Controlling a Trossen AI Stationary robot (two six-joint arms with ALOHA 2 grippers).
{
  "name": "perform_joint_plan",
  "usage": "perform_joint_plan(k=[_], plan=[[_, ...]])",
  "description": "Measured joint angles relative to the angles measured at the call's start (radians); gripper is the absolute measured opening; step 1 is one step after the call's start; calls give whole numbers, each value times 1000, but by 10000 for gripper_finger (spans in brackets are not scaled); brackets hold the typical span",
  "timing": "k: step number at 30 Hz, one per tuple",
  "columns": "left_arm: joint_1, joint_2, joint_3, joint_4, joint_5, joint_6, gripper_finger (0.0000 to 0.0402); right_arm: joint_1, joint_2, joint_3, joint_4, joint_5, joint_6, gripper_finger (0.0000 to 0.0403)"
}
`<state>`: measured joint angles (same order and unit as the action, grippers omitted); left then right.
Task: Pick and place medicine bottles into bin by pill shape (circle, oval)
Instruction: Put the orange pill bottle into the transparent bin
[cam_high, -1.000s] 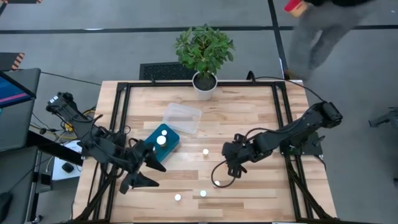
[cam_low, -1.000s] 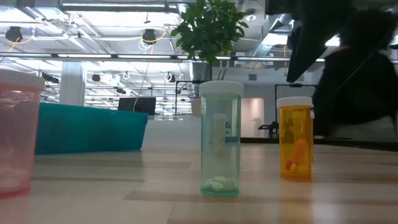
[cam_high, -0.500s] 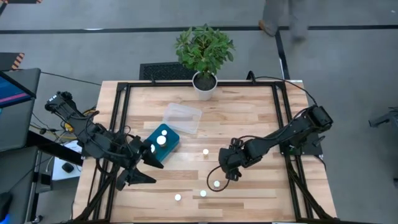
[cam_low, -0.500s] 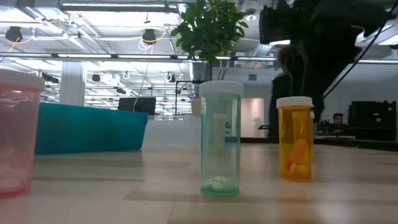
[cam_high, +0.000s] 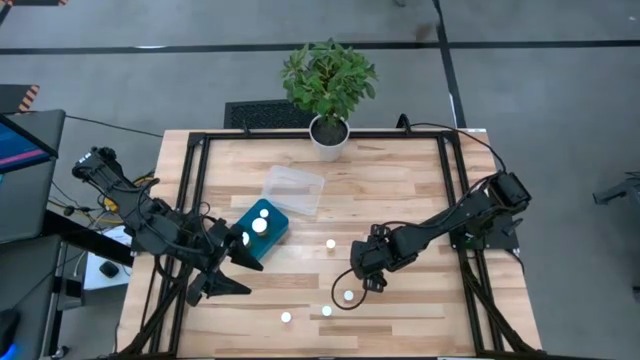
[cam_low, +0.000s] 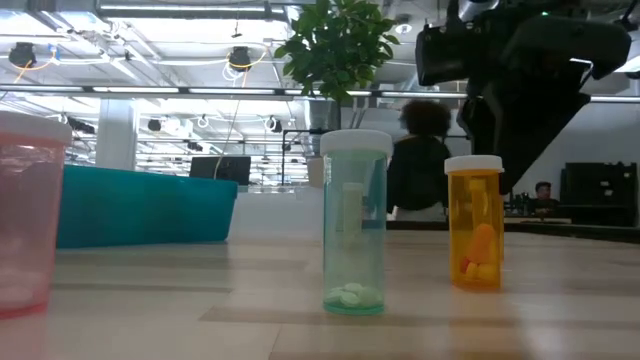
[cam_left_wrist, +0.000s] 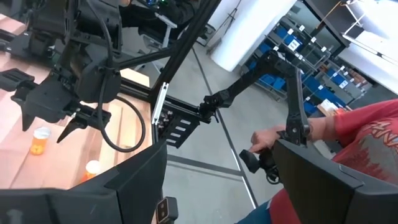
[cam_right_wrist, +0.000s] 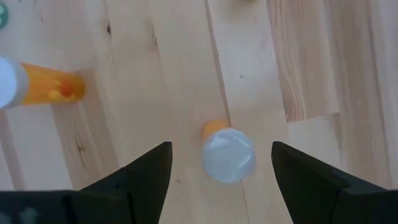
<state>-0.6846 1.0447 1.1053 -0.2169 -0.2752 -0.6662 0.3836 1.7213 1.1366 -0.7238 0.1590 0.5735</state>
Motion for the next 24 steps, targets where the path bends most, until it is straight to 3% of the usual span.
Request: perform_joint_plan(k=[6,24], plan=[[0,0,0,-4,0,4,288,0,0,0,-1,0,2,267],[0,0,0,-13,-1,5,288,0,-1,0,0,0,2,115]])
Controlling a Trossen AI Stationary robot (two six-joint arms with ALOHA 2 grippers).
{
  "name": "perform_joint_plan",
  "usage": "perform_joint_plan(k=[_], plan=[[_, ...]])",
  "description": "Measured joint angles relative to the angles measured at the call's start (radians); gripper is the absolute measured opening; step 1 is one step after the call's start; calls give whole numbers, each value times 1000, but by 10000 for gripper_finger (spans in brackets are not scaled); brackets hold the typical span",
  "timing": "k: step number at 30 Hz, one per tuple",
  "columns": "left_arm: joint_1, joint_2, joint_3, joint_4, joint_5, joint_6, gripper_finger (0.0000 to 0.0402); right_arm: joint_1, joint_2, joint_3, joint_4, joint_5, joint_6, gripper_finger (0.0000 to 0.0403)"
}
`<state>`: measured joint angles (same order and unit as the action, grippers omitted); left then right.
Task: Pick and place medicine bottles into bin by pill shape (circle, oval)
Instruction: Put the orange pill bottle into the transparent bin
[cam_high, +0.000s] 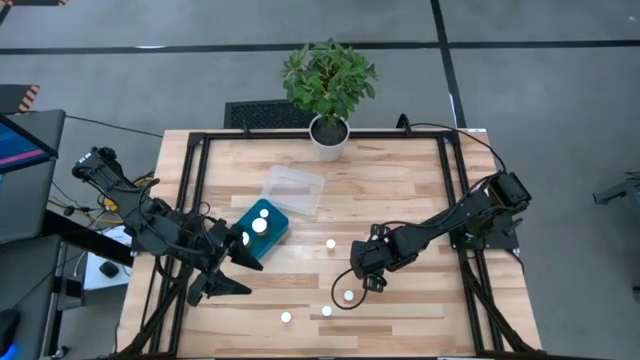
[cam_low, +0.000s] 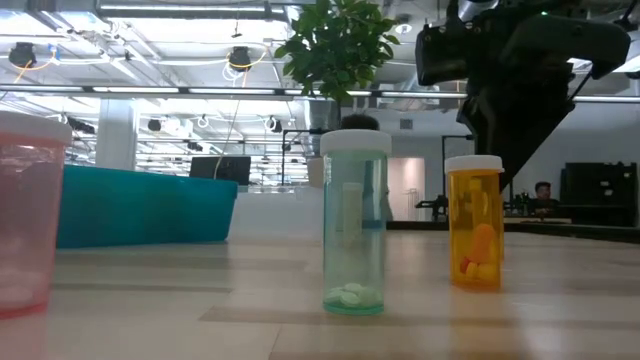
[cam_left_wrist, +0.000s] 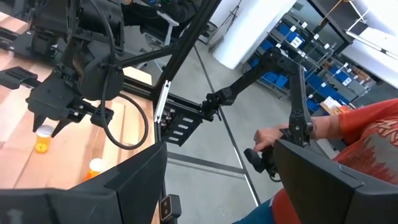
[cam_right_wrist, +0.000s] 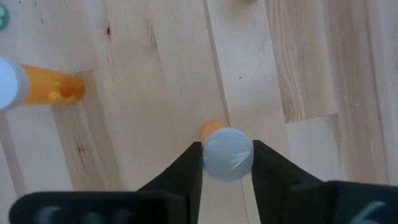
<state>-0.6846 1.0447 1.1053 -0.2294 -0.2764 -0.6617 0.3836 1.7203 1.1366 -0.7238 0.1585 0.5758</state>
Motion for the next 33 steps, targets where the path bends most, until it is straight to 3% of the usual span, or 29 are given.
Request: perform_joint_plan(k=[12,19,33], plan=[[0,-5,0,-1,2,-4,288,0,0,0,0,0,2,118],[-2,-69,0,4,-10,6,288,-13,-19,20,-35,-7,-3,120],[-2,-257,0,-3,-147,133,288,-198,-151,191,-99,4,-187,119]])
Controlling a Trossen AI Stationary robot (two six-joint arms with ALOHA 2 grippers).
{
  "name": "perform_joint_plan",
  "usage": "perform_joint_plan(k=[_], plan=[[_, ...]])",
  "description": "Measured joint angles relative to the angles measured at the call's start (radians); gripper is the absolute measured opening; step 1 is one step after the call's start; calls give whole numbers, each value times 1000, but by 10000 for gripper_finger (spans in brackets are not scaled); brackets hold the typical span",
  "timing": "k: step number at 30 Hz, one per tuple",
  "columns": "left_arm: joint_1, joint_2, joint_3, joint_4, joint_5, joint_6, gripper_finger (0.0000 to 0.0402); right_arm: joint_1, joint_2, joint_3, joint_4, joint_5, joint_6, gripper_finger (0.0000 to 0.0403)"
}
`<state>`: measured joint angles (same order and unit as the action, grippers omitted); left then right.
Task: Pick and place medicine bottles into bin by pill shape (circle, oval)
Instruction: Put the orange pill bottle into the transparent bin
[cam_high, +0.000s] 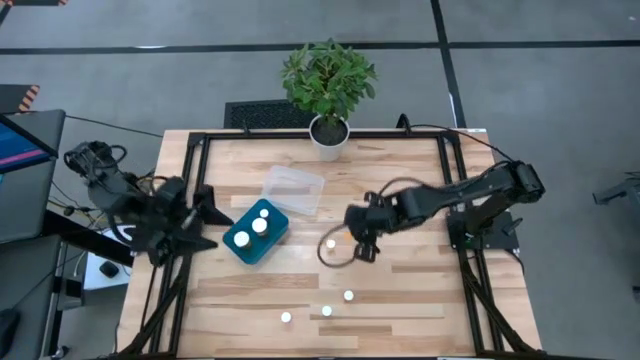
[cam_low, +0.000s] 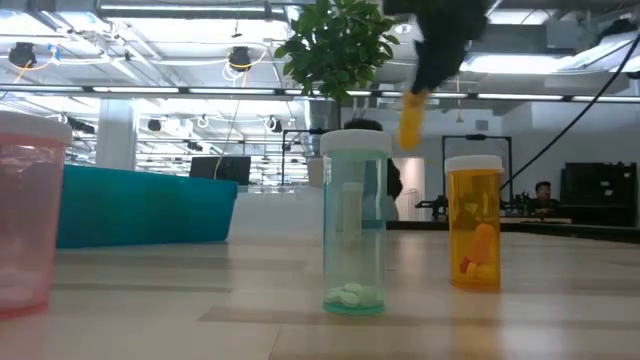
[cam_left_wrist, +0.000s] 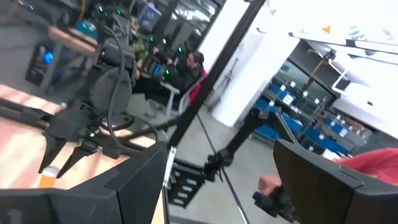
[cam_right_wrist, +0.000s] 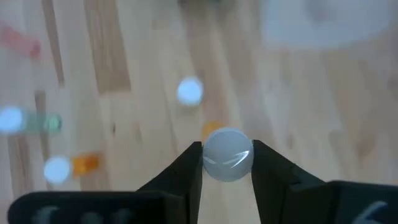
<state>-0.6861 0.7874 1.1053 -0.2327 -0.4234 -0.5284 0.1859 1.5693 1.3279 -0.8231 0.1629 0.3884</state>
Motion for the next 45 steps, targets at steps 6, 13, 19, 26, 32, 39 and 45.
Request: perform_joint_plan(k=[6,13,19,26,32,39,45], plan=[[0,-59,0,-25,-68,23,288,-103,23,125,4,1,-131,119],[0,-86,0,-36,-99,47,288,-207,141,309,14,5,-278,119],[0,-94,0,-59,-116,46,288,-284,305,480,15,4,-367,119],[0,-95,0,-72,-134,41,288,-337,499,627,-21,0,-400,119],[0,-95,0,-73,-139,41,288,-354,614,677,-102,0,-415,126],[0,-95,0,-76,-164,45,288,-352,687,678,-104,1,-422,126],[0,-95,0,-76,-165,46,288,-352,713,678,-101,49,-423,129]])
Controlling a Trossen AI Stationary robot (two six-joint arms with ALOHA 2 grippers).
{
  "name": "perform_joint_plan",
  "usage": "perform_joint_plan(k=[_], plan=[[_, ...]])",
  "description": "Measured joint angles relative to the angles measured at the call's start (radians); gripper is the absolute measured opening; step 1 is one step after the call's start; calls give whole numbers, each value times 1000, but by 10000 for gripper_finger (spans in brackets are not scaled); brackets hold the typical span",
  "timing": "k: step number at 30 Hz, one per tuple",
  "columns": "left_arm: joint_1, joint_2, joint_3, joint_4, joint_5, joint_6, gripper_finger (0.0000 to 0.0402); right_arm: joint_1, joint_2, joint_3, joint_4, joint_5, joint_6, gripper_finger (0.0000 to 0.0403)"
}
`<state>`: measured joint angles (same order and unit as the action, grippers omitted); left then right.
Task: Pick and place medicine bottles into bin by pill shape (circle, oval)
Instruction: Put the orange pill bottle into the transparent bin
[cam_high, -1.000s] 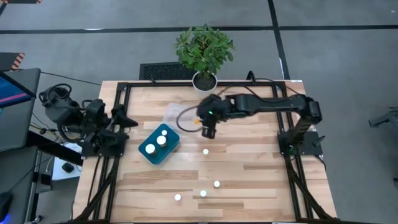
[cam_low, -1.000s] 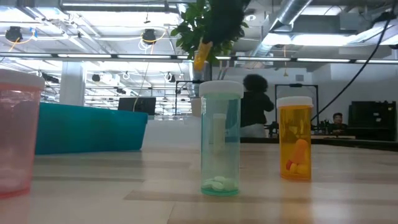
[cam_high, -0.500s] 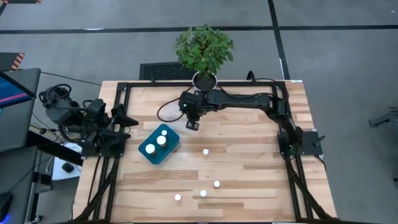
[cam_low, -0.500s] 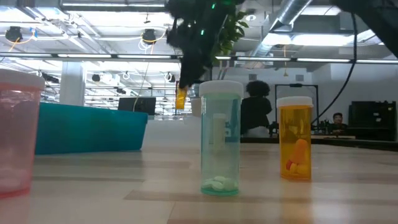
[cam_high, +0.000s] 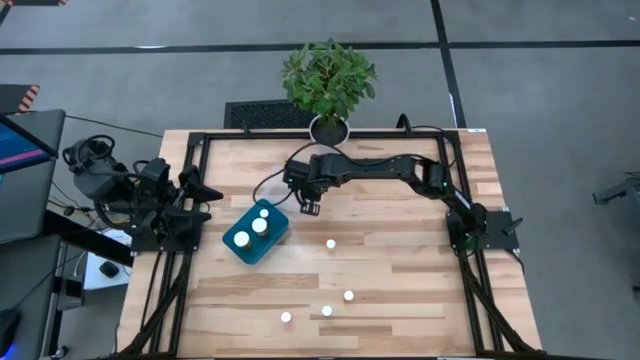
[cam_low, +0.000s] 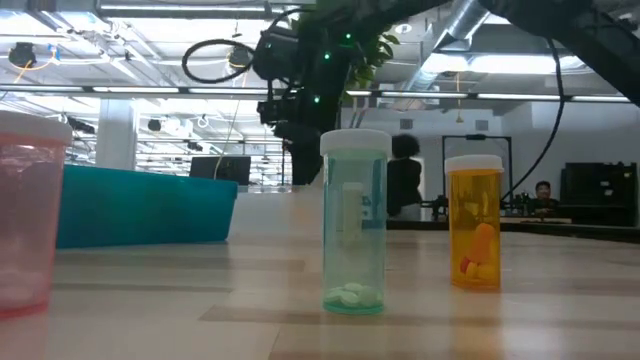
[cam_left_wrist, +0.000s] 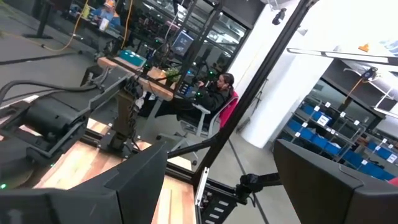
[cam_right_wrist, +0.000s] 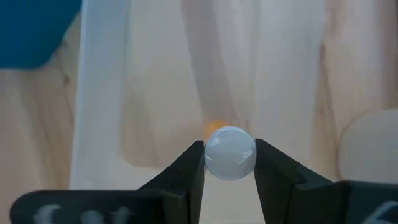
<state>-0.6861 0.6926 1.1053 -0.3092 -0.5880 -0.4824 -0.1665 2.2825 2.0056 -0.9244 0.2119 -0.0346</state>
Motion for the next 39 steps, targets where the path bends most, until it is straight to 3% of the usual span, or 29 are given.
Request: perform_joint_plan(k=[39], plan=[[0,0,0,0,1,7,288,6,-2,0,103,26,0,136]])
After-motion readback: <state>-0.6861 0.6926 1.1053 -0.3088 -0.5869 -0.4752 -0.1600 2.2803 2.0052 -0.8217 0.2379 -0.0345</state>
